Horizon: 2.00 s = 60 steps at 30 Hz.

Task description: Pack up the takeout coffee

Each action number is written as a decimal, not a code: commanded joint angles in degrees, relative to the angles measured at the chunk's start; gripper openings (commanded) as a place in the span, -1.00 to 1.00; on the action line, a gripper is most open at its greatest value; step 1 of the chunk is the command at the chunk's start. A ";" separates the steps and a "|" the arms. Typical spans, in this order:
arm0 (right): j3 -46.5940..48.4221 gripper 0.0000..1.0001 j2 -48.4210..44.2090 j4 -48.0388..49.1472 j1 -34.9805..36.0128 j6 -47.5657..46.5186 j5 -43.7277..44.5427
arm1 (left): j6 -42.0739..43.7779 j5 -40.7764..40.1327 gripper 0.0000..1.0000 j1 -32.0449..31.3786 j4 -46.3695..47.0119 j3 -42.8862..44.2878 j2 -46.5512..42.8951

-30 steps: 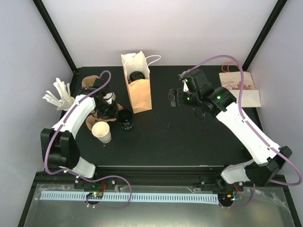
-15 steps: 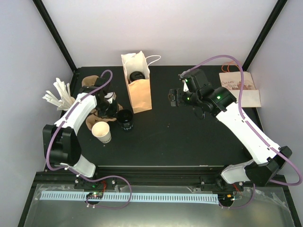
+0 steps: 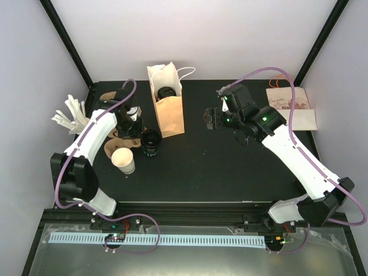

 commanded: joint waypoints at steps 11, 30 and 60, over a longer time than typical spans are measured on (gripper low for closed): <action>-0.82 0.79 1.18 1.48 -0.35 -1.12 -2.67 | 1.07 1.50 -0.97 -0.24 -14.02 18.08 -0.66; -8.97 0.80 -5.83 -1.65 -0.50 3.97 5.82 | -2.06 31.78 -0.97 -14.81 -0.66 10.72 -8.40; -26.91 0.76 -10.99 -13.61 -6.48 4.87 -15.28 | 12.14 18.40 0.97 -43.66 8.85 -0.37 -5.47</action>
